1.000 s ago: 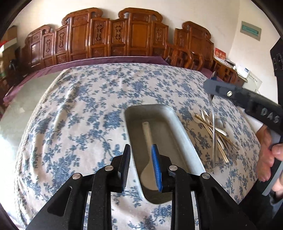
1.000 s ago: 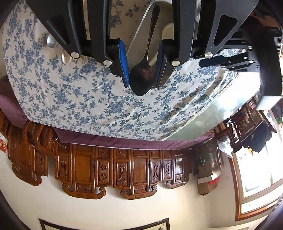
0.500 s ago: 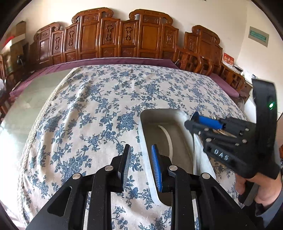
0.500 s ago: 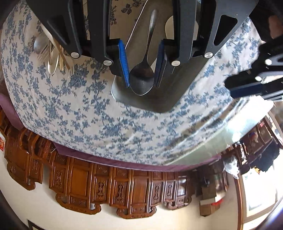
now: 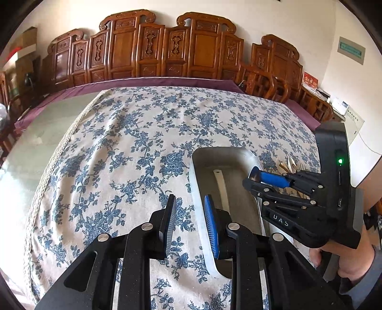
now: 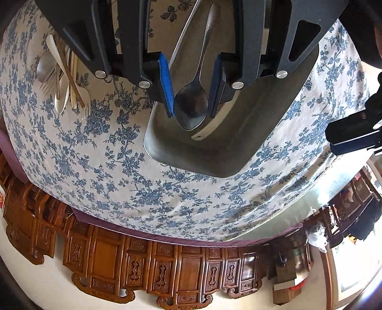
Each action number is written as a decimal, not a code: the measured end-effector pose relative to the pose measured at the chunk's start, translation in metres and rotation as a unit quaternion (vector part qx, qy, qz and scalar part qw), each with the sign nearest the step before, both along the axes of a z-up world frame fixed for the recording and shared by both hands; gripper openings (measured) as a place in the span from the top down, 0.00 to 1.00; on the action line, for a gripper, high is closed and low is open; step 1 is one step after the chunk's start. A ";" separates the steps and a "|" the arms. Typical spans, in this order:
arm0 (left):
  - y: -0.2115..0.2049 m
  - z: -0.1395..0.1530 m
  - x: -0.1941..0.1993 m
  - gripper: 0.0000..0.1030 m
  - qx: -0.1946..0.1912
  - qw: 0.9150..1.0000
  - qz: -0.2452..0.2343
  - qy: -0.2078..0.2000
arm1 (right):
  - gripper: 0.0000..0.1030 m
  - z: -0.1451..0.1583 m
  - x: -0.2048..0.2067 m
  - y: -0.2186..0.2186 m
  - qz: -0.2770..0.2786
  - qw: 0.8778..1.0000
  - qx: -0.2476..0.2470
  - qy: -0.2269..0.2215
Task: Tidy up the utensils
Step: 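Carry the metal spoon into the grey tray and open the right tool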
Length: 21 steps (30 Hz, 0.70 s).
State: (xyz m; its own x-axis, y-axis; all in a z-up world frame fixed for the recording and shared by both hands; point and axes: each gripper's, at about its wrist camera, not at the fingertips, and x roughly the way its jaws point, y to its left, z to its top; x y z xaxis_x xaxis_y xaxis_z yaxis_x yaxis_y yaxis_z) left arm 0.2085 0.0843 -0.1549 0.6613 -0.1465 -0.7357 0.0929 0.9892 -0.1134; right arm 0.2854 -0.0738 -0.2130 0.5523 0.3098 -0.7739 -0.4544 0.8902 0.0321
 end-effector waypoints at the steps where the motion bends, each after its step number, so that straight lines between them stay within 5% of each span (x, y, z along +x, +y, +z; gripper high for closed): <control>1: 0.000 0.000 0.000 0.78 0.000 1.000 0.000 0.000 | 0.69 0.000 -0.001 0.000 0.001 1.000 0.002 -0.001; 10: -0.017 0.008 -0.001 0.78 -0.010 1.000 -0.013 -0.012 | 0.62 0.026 -0.009 -0.020 0.012 0.999 0.032 -0.019; 16: -0.047 0.012 -0.004 0.71 -0.008 0.999 -0.038 -0.022 | 0.62 0.050 -0.018 -0.092 -0.023 0.998 0.038 -0.045; 21: -0.072 0.015 -0.009 0.70 -0.011 0.998 -0.060 -0.027 | 0.62 0.038 -0.023 -0.156 -0.061 0.997 0.001 -0.042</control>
State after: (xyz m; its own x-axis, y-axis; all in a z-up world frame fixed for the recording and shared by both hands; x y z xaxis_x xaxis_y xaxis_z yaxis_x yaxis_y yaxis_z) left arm 0.1997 0.0127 -0.1398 0.6772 -0.2430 -0.6945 0.2176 0.9678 -0.1265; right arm 0.2625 -0.2295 -0.1748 0.6493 0.2383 -0.7222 -0.3443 0.9389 0.0002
